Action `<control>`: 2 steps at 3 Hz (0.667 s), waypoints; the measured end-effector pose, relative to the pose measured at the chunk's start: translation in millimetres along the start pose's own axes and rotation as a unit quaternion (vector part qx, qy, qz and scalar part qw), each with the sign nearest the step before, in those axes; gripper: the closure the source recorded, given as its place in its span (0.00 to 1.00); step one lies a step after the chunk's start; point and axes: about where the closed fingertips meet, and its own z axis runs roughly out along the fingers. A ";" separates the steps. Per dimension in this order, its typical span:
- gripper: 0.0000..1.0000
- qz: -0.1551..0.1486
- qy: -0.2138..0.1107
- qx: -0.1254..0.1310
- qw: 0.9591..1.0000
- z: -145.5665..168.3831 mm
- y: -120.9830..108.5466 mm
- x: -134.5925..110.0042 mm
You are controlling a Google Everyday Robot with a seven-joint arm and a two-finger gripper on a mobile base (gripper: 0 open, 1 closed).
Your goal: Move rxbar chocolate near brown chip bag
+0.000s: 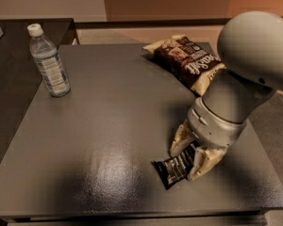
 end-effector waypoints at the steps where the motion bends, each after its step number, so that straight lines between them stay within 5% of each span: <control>1: 0.91 0.000 0.000 0.000 1.000 -3.8 -0.2 -1.4; 2: 1.00 -0.012 0.009 0.017 1.000 -21.2 -16.9 -23.9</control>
Offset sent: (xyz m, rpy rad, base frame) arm 0.0147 0.0495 0.0580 0.0080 -0.0876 0.0301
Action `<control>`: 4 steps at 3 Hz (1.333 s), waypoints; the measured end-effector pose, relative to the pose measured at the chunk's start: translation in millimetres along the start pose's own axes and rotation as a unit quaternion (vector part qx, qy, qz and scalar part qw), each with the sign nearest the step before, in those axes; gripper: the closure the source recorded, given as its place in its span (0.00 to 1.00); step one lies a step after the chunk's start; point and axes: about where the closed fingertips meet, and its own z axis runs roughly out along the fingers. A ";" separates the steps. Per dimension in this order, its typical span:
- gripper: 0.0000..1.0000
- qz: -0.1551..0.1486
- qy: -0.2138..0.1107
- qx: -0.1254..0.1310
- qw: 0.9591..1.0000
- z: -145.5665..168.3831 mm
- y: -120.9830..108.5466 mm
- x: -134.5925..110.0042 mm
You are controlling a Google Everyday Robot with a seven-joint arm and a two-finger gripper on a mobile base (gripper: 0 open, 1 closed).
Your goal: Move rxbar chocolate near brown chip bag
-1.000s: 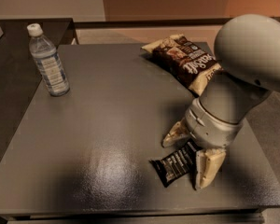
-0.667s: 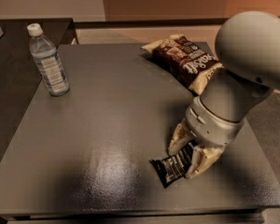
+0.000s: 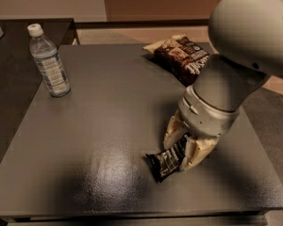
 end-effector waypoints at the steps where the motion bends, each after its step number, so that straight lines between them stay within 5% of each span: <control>1: 1.00 -0.016 0.009 0.013 1.000 -11.5 -22.1 -23.4; 3: 1.00 -0.025 0.015 0.049 0.998 -16.2 -92.4 -55.4; 4: 1.00 0.000 0.011 0.073 0.997 -13.7 -141.1 -58.5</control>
Offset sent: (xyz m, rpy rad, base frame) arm 0.0432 0.0922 0.0435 0.0207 -0.1084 0.0520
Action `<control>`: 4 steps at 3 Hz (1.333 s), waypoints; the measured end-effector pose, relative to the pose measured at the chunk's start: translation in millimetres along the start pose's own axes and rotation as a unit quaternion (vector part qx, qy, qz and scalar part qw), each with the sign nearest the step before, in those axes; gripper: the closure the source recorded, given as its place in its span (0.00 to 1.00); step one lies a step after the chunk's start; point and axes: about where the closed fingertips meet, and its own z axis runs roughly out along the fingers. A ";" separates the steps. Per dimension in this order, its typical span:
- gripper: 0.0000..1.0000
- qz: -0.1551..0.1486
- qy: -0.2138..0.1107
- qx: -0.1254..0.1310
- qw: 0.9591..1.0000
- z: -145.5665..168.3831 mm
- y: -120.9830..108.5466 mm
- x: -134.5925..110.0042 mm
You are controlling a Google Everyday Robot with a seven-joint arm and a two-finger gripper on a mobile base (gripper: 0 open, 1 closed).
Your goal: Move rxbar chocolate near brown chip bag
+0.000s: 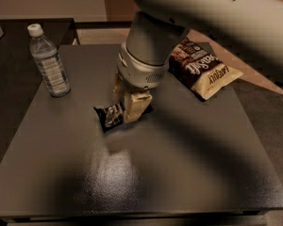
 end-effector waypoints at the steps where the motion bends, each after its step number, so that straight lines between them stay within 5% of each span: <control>1: 1.00 0.024 -0.003 0.015 1.000 10.0 -38.7 0.3; 4: 1.00 0.057 -0.018 0.030 0.998 44.4 -112.5 3.8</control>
Offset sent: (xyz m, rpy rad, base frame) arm 0.0993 0.0568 -0.0143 0.0551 -0.0083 -0.1279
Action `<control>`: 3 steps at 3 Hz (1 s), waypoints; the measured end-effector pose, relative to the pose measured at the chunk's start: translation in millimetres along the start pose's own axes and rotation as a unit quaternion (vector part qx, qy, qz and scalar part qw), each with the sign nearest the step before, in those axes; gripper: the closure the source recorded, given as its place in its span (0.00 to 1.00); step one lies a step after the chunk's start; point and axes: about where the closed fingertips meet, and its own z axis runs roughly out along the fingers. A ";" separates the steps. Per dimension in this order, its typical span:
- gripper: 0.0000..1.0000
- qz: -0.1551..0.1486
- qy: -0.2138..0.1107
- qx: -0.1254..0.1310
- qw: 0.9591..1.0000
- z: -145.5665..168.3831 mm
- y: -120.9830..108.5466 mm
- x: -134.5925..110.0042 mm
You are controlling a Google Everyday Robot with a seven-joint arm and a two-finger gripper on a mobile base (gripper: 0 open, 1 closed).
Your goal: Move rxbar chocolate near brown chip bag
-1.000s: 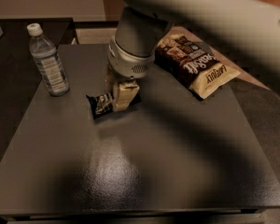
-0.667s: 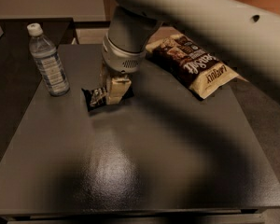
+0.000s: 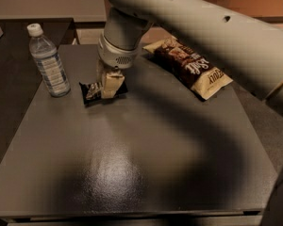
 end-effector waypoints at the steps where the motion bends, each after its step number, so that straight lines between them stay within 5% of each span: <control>1: 0.82 0.001 -0.005 -0.002 1.000 11.3 -11.1 -1.9; 3: 0.35 -0.005 -0.017 0.000 1.000 27.0 -26.4 -6.1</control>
Offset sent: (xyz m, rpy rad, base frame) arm 0.0270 0.0244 -0.0203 0.0330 0.0119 0.0113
